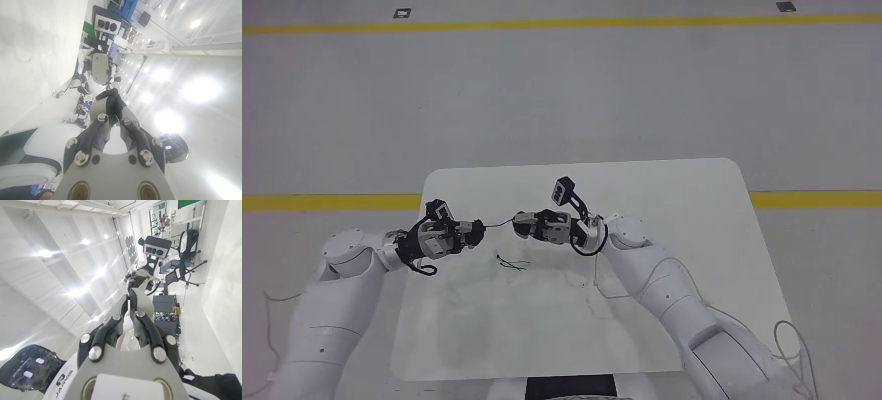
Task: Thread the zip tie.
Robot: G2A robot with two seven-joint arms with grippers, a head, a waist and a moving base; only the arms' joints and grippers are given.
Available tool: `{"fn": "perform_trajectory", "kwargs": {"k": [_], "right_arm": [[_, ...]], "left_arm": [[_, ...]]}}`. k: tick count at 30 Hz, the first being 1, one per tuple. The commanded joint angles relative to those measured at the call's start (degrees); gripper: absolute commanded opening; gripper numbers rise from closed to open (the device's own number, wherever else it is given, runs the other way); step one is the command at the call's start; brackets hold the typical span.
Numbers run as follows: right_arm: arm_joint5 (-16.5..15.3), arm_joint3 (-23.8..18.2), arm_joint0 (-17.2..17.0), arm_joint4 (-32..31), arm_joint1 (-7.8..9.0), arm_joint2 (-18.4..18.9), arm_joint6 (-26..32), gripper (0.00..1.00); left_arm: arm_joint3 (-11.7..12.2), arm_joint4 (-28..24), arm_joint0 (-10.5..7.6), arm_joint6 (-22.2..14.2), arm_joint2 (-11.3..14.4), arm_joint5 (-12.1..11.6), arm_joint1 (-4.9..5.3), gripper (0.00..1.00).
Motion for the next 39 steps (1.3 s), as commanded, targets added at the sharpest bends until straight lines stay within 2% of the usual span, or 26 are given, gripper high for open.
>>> {"fn": "perform_trajectory", "kwargs": {"k": [1, 4, 5, 6, 7, 10, 23, 25, 26, 32, 34, 39], "right_arm": [[-0.18, 0.1, -0.05, 0.05, 0.04, 0.06, -0.08, 0.0], [-0.43, 0.11, -0.2, 0.22, 0.16, 0.26, -0.12, 0.0], [-0.53, 0.07, -0.31, 0.37, 0.22, 0.4, -0.19, 0.0], [-0.66, 0.0, -0.41, 0.53, 0.26, 0.54, -0.26, 0.0], [-0.77, -0.07, -0.5, 0.6, 0.32, 0.65, -0.31, 0.0], [-0.69, -0.32, -0.72, 0.7, 0.48, 0.88, -0.34, 0.0], [-0.06, -2.35, -1.18, 0.04, 0.54, 0.04, -1.26, 0.0], [-0.07, -2.48, -1.15, -0.2, 0.51, -0.14, -1.75, 0.0], [-0.07, -2.48, -1.15, -0.2, 0.51, -0.14, -1.75, 0.0], [-0.08, -2.65, -1.26, -0.3, 0.52, -0.15, -2.09, 0.0], [0.41, -4.76, -2.18, -1.23, 0.6, -0.45, -3.88, 0.0], [1.09, -7.75, -3.59, -1.63, 0.92, -0.24, -5.78, 0.0]], "left_arm": [[0.0, 0.0, 0.0, 0.0, 0.0, 0.0, 0.0, 0.0], [0.0, 0.0, 0.0, 0.0, 0.0, 0.0, 0.0, 0.0], [0.0, 0.0, 0.0, 0.0, 0.0, 0.0, 0.0, 0.34], [-0.02, -0.06, 0.04, 0.42, 0.05, -0.02, -0.02, 0.85], [-0.41, -0.37, 0.19, 1.51, 0.32, -0.07, -0.08, 1.0], [-1.09, -0.62, 0.47, 2.42, 0.76, 0.04, 0.01, 1.0], [-1.35, -1.17, 0.18, 3.33, 2.39, 0.62, 0.55, 1.0], [-1.58, -0.59, 0.09, 3.96, 2.58, 0.31, 0.64, 1.0], [-1.79, -0.27, 0.11, 4.87, 2.39, -0.62, 0.69, 1.0], [-1.79, -0.27, 0.11, 4.87, 2.39, -0.62, 0.69, 1.0], [-2.5, -0.32, 0.37, 6.78, 3.08, -0.86, 0.59, 1.0], [-2.9, 0.13, 0.27, 7.05, 4.08, -0.38, 0.76, 1.0]]}}
